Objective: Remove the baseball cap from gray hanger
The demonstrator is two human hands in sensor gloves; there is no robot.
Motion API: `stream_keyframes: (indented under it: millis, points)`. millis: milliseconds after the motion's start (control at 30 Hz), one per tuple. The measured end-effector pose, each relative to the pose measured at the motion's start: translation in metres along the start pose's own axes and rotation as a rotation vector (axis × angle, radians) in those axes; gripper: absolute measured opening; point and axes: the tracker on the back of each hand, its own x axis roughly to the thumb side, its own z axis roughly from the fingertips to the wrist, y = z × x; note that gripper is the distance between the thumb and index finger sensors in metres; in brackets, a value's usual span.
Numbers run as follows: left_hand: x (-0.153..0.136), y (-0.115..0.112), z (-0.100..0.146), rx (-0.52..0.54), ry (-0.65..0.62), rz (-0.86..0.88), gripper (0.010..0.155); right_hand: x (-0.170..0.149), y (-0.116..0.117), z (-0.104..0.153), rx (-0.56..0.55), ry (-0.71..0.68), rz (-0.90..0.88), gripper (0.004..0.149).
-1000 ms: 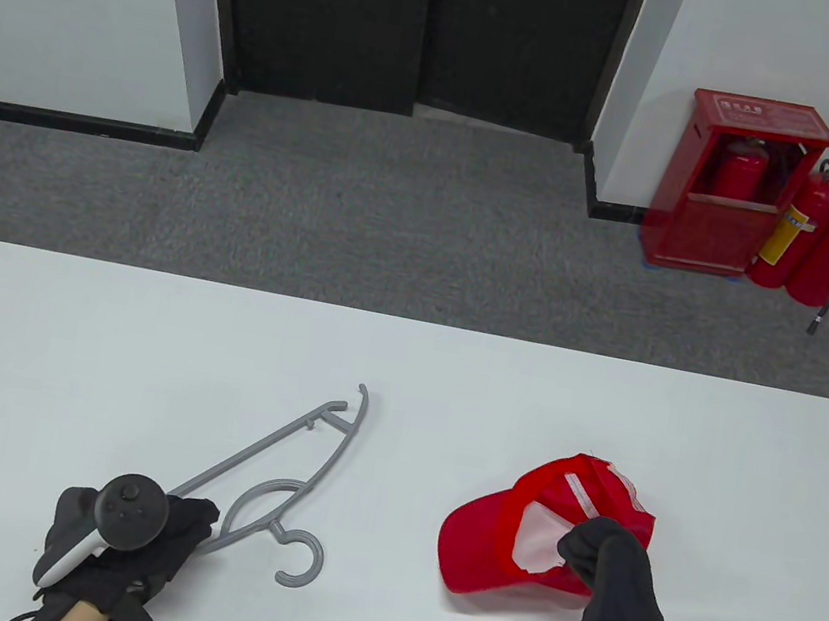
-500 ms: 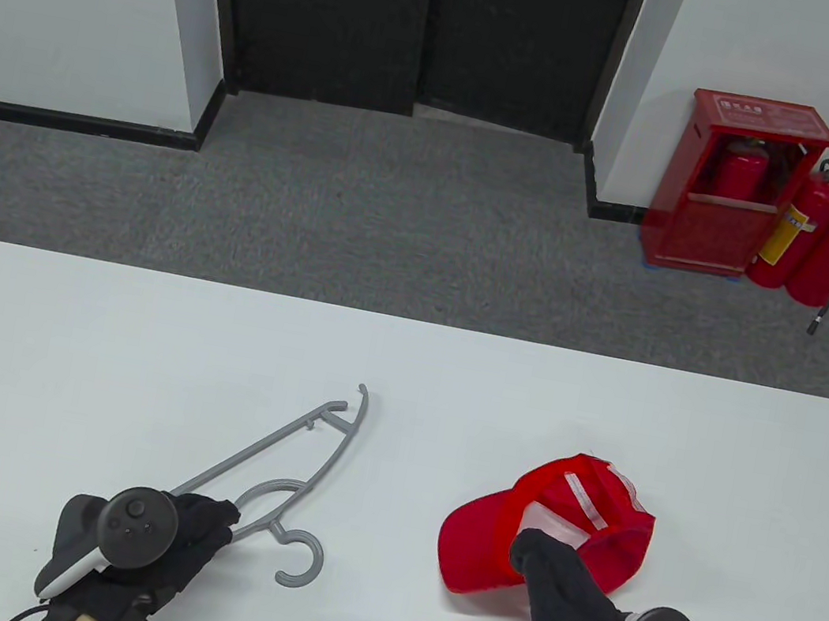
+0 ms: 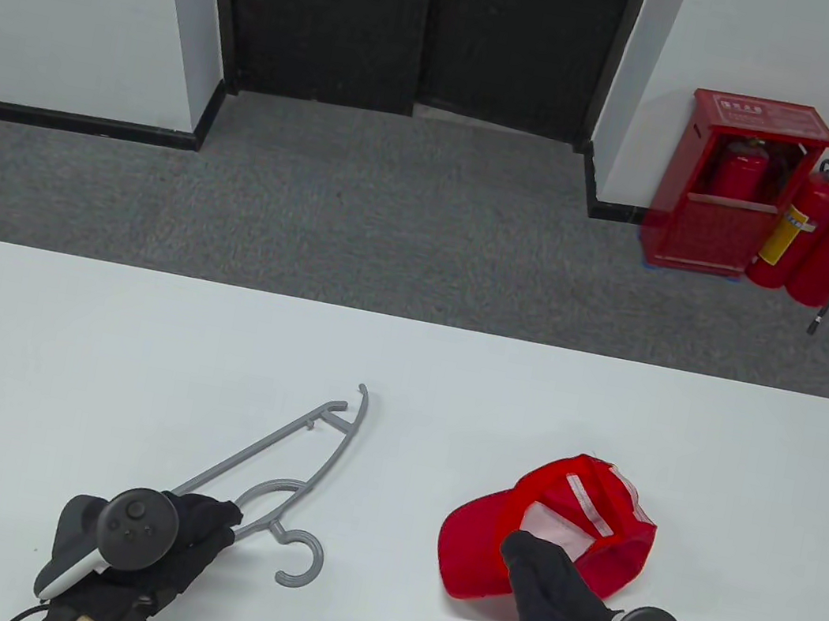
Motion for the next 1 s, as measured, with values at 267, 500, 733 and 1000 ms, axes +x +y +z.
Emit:
stream_keyframes:
  millis: [267, 500, 733, 1000]
  points:
    - [0.001, -0.001, 0.000, -0.013, -0.003, -0.001, 0.050, 0.006, 0.006, -0.001, 0.051, -0.025, 0.166, 0.053]
    - [0.002, -0.001, 0.000, -0.029, -0.005, 0.000, 0.050, 0.010, 0.013, -0.002, 0.095, -0.040, 0.261, 0.055]
    - [0.003, -0.002, 0.000, -0.042, -0.007, 0.003, 0.051, 0.010, 0.013, -0.002, 0.092, -0.043, 0.259, 0.055]
    - [0.003, 0.001, 0.000, -0.027, -0.011, 0.012, 0.051, 0.013, 0.014, -0.002, 0.082, -0.086, 0.315, 0.055]
